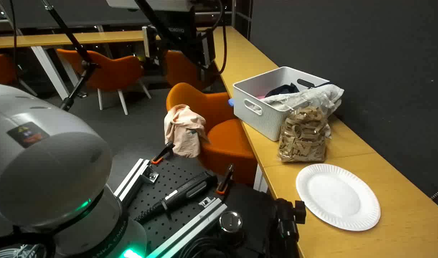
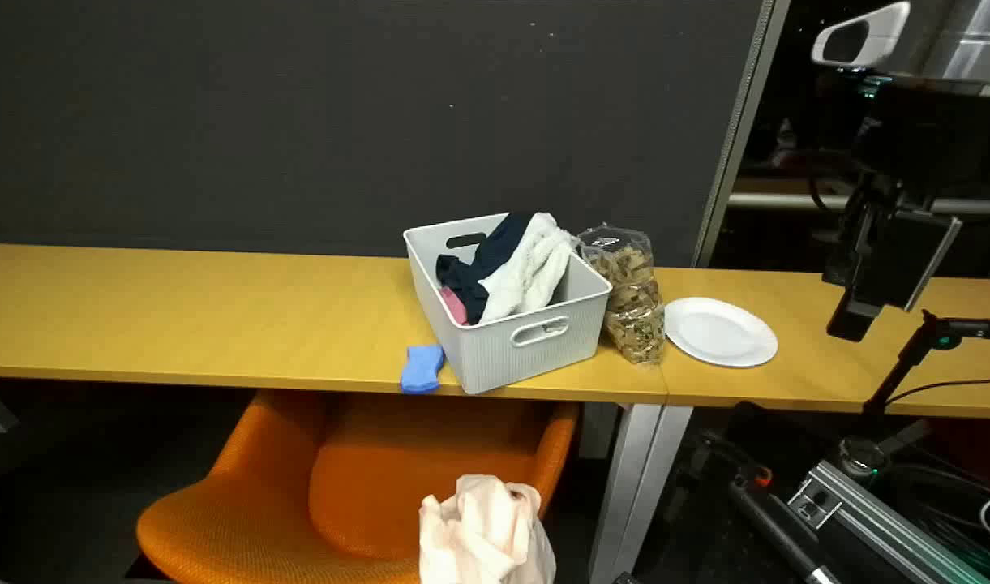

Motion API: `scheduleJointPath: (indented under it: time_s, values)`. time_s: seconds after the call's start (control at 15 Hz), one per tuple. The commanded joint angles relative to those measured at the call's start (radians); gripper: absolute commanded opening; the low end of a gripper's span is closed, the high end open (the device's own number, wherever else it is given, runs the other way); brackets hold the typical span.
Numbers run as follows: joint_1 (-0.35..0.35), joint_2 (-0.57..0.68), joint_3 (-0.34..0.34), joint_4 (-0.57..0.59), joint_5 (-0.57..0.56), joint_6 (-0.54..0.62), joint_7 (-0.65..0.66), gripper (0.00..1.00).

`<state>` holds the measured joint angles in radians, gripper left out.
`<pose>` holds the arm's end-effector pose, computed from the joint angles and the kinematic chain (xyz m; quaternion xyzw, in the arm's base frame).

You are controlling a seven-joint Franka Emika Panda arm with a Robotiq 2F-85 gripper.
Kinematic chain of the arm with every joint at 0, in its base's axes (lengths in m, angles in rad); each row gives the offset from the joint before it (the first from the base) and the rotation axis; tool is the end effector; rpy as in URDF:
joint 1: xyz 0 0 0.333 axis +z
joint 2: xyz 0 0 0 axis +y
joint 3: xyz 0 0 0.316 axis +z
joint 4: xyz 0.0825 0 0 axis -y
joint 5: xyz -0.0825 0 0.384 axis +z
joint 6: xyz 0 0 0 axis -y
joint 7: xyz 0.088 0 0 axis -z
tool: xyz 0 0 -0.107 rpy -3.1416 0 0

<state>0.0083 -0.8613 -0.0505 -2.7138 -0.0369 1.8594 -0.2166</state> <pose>0.2943 -0.0153 0.4672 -0.9949 -0.1010 -0.0034 0.0010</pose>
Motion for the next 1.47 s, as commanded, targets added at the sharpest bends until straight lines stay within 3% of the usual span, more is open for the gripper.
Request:
scheduleJointPath:
  time_s: [0.0,0.33,0.67,1.07,1.4]
  values:
    - [0.009,0.0,-0.007,0.002,-0.006,-0.002,0.006,1.0]
    - [0.009,0.0,-0.007,0.002,-0.006,-0.002,0.006,1.0]
    - [0.042,0.116,-0.013,0.104,0.033,0.104,-0.001,1.0]
    - [0.076,0.43,-0.033,0.301,0.146,0.36,-0.009,1.0]
    - [-0.016,0.693,-0.062,0.497,0.09,0.449,0.005,1.0]
